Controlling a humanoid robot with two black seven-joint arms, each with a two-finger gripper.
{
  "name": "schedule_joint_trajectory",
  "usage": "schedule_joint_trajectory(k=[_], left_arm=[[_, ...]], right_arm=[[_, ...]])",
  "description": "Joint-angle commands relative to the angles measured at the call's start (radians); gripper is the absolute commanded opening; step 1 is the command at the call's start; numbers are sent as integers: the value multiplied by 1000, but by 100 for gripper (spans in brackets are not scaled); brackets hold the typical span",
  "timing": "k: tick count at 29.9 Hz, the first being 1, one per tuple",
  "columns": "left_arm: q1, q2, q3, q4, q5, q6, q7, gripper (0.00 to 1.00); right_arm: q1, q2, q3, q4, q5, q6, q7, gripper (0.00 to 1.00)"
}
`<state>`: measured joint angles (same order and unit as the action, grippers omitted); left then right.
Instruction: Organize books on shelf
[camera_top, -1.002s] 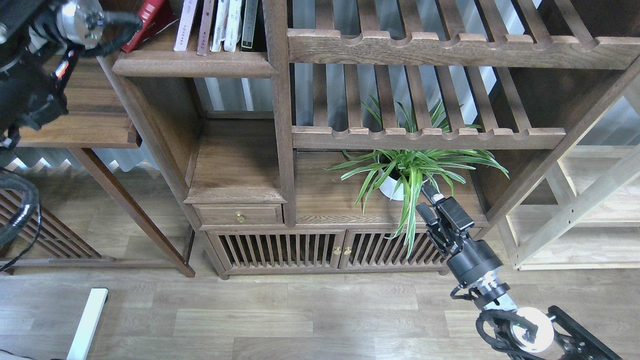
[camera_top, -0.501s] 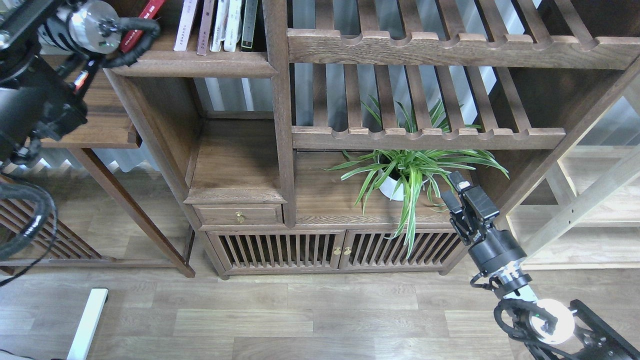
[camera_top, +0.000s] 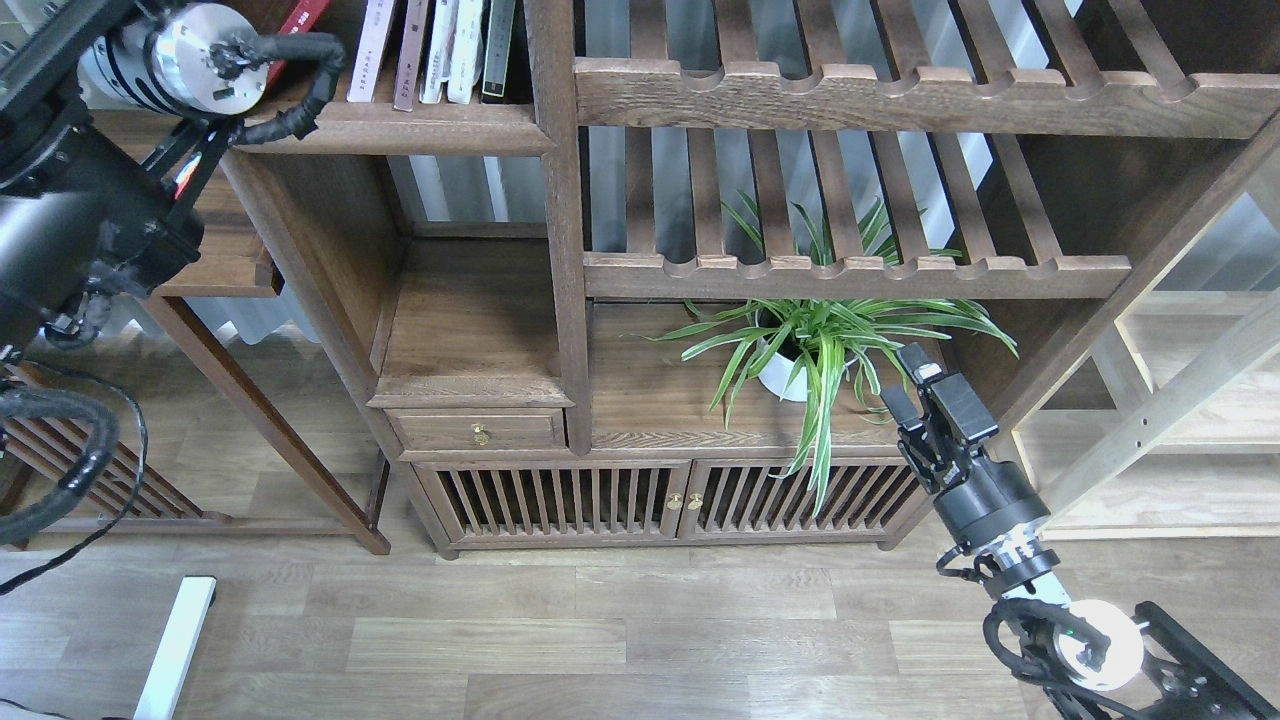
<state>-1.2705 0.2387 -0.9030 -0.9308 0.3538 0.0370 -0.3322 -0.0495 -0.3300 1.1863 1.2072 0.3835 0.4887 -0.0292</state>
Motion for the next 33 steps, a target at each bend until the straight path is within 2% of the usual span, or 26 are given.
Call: schedule_joint_trajectory(k=[1, 5, 9, 10, 13, 17, 19, 23, 27, 33], left_arm=[[78, 1, -63, -63, -1, -72, -5, 98], [189, -1, -112, -135, -3, -244, -4, 98], [252, -12, -122, -158, -12, -492, 10, 98], [253, -16, -122, -160, -12, -526, 12, 98], [257, -47, -122, -163, -30, -526, 4, 98], [281, -87, -105, -164, -79, -526, 24, 98], [316, -130, -99, -164, -78, -526, 41, 98], [407, -239, -97, -172, -78, -526, 105, 98], [483, -239, -59, -172, -78, -526, 137, 98], [585, -239, 70, -172, -75, -526, 140, 98]], right_arm=[[-4, 0, 4, 0, 0, 0, 2, 90], [-3, 3, 29, 2, 3, 0, 6, 90], [3, 15, 27, 3, 2, 0, 5, 90], [5, 17, 29, 3, 2, 0, 3, 90], [13, 20, 29, 3, 2, 0, 3, 91], [40, 20, 29, 5, -2, 0, 2, 91], [51, 20, 29, 5, -2, 0, 2, 91], [59, 19, 30, 6, -3, 0, 0, 91], [65, 8, 33, 8, -3, 0, -2, 90], [114, 14, 53, 31, -5, 0, -2, 90]])
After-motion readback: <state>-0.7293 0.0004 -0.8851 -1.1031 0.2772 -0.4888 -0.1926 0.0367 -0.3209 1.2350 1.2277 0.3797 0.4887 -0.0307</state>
